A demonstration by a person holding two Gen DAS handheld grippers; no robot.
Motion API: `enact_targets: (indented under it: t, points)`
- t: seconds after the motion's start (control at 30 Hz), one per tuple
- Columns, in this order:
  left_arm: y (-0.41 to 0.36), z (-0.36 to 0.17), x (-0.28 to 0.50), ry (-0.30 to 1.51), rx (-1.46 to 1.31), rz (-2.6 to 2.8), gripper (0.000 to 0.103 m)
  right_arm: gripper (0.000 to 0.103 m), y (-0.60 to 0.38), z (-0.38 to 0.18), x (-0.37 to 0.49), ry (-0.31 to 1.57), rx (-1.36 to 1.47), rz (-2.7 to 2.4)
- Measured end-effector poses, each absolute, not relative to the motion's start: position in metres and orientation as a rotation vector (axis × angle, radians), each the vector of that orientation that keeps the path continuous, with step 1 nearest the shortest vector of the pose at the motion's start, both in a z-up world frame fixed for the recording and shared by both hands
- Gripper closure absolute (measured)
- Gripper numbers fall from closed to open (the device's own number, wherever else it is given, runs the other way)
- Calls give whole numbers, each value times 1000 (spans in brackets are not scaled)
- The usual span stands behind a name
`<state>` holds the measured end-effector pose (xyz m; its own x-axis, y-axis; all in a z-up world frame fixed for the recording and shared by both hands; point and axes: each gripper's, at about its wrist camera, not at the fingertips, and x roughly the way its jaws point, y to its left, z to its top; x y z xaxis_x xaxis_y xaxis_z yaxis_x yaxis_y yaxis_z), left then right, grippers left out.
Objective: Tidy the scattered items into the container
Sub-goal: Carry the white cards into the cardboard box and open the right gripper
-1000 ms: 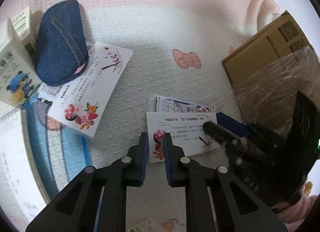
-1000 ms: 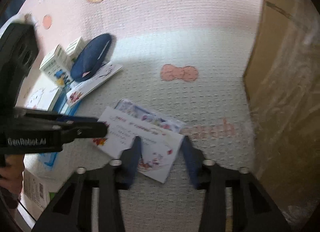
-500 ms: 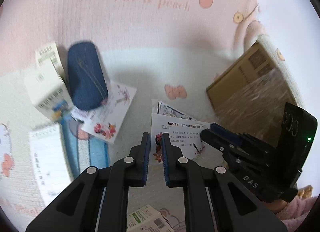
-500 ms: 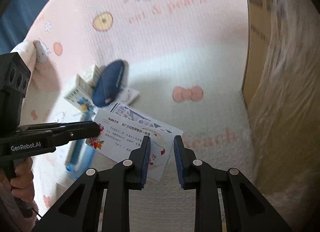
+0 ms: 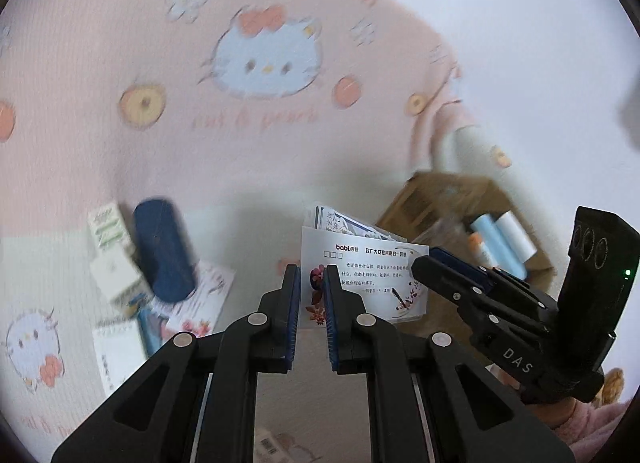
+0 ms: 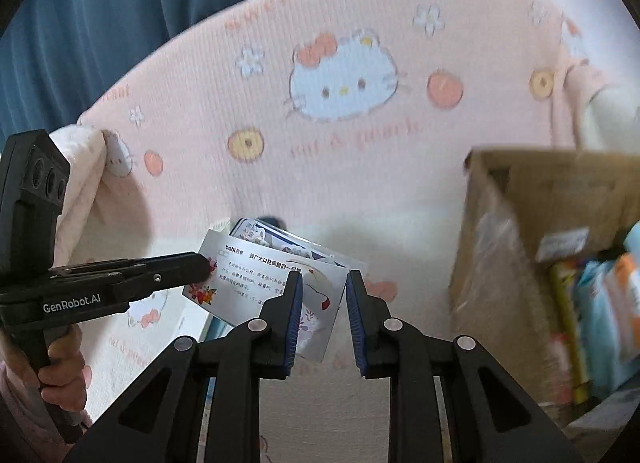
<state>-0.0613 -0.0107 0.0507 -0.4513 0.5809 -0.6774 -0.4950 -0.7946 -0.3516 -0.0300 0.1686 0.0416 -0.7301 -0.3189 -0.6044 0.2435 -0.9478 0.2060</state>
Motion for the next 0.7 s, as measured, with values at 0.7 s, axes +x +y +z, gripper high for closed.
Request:
enact_targets:
  t: [0.7]
  points:
    - [168,80,-29,-10,-1023,1947,90,83,327,109,7,-190,899,-2947]
